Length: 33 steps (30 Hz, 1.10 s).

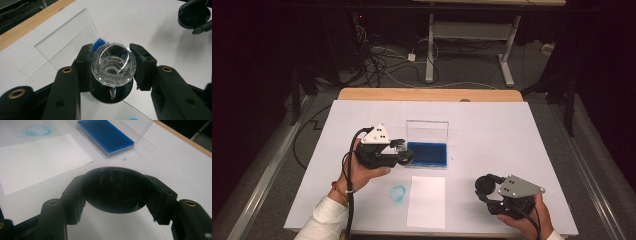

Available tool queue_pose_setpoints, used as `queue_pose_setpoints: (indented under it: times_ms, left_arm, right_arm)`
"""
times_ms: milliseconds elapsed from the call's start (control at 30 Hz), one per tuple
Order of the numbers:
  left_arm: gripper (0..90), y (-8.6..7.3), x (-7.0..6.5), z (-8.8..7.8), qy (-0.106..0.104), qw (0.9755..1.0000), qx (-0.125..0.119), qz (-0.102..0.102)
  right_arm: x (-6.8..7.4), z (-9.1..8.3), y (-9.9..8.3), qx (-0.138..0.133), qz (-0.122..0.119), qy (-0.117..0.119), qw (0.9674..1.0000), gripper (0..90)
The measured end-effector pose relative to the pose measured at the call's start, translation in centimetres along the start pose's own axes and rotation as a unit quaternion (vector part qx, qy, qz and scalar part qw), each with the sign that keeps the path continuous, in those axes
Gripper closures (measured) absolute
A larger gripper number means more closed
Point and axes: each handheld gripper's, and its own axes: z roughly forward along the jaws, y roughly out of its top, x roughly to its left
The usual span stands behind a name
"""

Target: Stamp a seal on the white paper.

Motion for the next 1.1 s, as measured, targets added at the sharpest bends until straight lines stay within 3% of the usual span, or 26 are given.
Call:
queue_pose_setpoints:
  times_ms: [500,1100]
  left_arm:
    - [55.0,-0.1,-2.6,-0.5,-0.013,0.9996,-0.005,0.025]
    - [55.0,-0.9,-5.2,0.3,-0.040,0.9986,-0.005,0.036]
  right_arm:
    - [0.3,-0.4,0.2,-0.006,-0.007,-0.001,1.0000,38.2]
    - [0.5,-0.2,0.3,-0.003,-0.006,0.000,1.0000,38.2]
